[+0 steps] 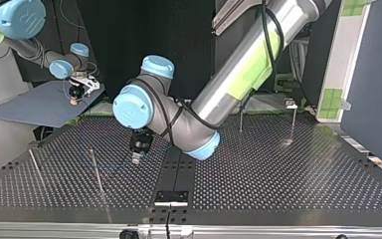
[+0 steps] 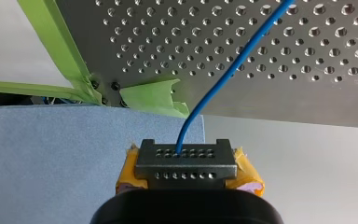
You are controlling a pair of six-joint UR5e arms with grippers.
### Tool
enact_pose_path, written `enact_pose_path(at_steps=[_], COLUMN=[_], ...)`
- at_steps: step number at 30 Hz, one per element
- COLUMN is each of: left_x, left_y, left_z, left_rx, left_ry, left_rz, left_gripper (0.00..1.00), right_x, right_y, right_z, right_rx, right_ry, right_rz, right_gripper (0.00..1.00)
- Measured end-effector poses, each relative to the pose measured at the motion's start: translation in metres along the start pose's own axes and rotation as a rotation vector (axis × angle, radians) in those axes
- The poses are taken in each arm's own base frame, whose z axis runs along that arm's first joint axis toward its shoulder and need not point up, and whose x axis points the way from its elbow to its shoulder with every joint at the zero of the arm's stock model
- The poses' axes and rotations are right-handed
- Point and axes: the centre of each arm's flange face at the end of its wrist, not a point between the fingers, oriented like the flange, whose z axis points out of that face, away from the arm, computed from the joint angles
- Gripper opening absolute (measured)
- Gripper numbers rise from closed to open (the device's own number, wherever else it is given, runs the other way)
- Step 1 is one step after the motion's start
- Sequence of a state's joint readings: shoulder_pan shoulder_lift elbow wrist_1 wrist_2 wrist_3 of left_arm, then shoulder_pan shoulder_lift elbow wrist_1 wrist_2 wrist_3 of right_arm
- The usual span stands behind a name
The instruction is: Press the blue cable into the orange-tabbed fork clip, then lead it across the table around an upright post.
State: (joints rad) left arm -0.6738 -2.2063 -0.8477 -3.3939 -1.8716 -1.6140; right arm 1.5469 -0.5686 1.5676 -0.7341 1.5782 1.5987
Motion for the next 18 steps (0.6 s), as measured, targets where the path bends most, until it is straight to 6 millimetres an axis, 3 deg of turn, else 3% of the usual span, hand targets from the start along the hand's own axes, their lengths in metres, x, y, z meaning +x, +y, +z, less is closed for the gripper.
enact_pose_path(at_steps=[18], left_x=[0.0], left_y=[-0.028], left_z=[-0.006], left_rx=[0.174], left_ry=[-0.015], left_rz=[0.053], left_gripper=[1.0], right_x=[0.002], right_y=[0.002], right_z=[0.002], right_rx=[-0.003], right_ry=[-0.006], right_rz=[0.002], right_gripper=[0.0])
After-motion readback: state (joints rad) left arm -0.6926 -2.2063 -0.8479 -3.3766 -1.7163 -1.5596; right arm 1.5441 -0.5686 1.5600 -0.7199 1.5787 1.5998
